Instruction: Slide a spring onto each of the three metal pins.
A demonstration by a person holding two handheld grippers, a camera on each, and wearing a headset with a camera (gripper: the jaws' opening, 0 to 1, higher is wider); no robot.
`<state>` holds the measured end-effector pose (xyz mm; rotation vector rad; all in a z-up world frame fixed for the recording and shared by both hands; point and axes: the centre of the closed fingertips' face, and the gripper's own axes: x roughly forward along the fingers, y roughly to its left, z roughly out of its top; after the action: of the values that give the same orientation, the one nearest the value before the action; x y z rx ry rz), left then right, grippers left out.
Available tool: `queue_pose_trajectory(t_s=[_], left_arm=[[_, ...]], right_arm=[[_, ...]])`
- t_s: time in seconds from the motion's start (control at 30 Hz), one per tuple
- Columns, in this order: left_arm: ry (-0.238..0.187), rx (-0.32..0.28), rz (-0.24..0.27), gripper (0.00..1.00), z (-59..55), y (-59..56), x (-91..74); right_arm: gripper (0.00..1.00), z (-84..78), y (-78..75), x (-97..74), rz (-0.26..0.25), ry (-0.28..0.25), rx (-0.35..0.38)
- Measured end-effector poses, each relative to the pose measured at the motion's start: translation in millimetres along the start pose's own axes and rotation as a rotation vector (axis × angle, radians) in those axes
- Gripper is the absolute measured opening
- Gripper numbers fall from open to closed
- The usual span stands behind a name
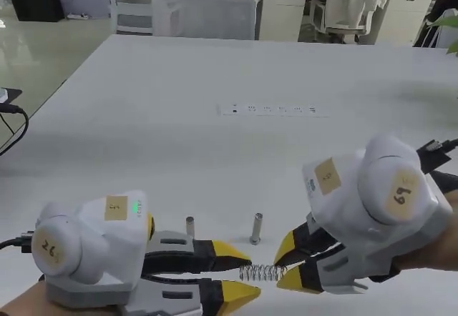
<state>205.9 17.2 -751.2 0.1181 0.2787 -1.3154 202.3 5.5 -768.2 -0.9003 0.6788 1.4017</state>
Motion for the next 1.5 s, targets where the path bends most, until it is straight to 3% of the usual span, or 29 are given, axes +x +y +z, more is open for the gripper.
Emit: queue_pose_trajectory(t_s=[0.13,0.37,0.77,1.07,1.23,1.5], left_arm=[[0.003,0.002,-0.001,0.04,-0.6,0.6,0.0],[0.004,0.003,-0.009,0.03,-2.0,-0.8,0.4],[0.000,-0.025,-0.026,0.02,-0.8,-3.2,-1.6],[-0.029,-0.022,-0.045,0.02,11.2,-9.0,-3.0],[-0.067,-0.031,-0.054,0.02,22.2,-10.9,-4.6],[-0.068,-0.032,-0.051,0.02,21.3,-10.9,-3.6]], right_arm=[[0.08,-0.1,1.4,0.6,0.003,0.002,-0.021],[0.08,-1.7,1.3,1.1,0.002,0.004,-0.028],[0.09,-1.0,2.5,2.8,0.007,-0.025,0.016],[0.10,-2.2,5.7,7.5,0.020,-0.040,0.042],[0.10,-1.9,5.7,7.6,0.020,-0.053,0.054],[0.10,-1.2,5.8,7.8,0.016,-0.066,0.055]])
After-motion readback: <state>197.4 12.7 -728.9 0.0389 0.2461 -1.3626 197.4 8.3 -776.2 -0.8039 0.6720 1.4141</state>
